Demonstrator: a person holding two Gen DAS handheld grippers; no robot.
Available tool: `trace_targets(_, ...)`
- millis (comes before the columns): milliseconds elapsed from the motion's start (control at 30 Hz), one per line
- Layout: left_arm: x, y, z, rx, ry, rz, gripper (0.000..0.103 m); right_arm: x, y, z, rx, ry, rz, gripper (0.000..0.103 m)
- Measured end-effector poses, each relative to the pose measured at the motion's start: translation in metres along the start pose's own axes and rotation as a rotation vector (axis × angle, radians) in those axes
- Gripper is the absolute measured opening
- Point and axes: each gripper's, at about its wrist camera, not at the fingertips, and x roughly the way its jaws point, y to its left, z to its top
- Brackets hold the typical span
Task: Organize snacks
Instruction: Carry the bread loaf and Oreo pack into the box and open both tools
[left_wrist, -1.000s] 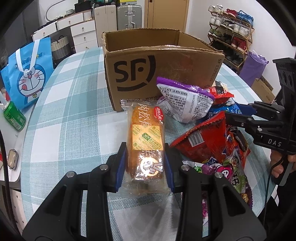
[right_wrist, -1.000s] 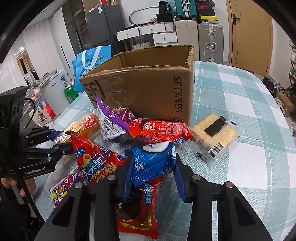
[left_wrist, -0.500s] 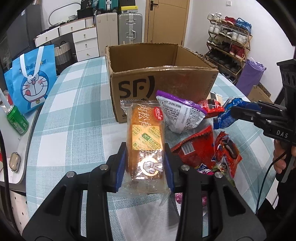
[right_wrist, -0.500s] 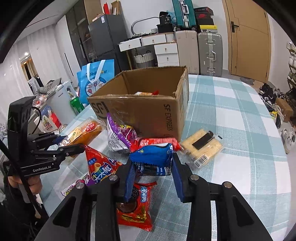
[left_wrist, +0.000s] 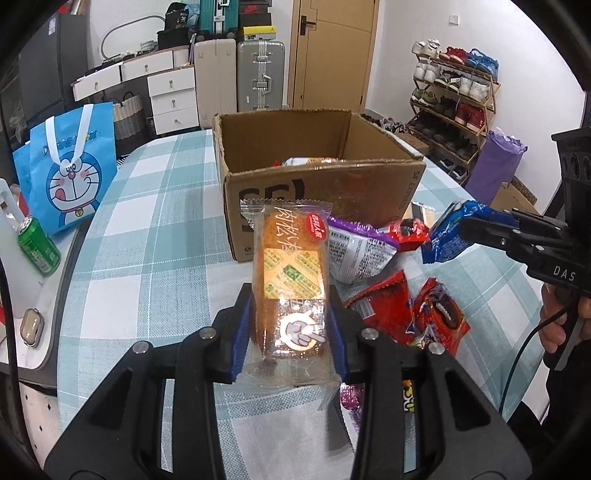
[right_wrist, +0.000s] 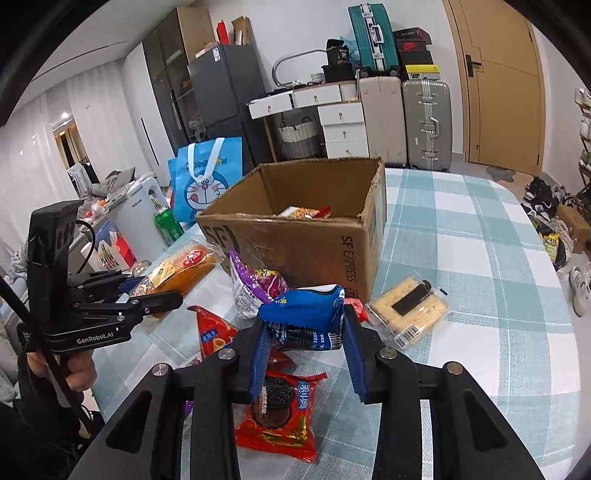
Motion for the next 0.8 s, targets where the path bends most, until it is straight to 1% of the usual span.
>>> trace_targets(167,-0.015,-0.001,0.004,-0.009,-0.048,-0.003,0.033,-0.016,0.006,0.004,0.003,-0.079,0.037,0.036)
trace_targets(367,-0.025,-0.001,0.009,-0.024,-0.080,-0.003,0.033,-0.030,0.016,0.009,0.008,-0.165,0.050,0.036)
trace_targets(533,-0.031,-0.001,0.018,-0.028,-0.103,-0.002,0.033,-0.029,0.023,0.012,0.010,-0.186,0.054,0.036)
trace_targets(700,-0.035,0.002,0.034,-0.045,-0.136,-0.009,0.033,-0.026,0.024,0.018,0.025,-0.214,0.051,0.036)
trace_targets(800,-0.034,0.004,0.044,-0.051,-0.146,0.002,0.033,-0.026,0.022,0.023,0.041,-0.233,0.044,0.036)
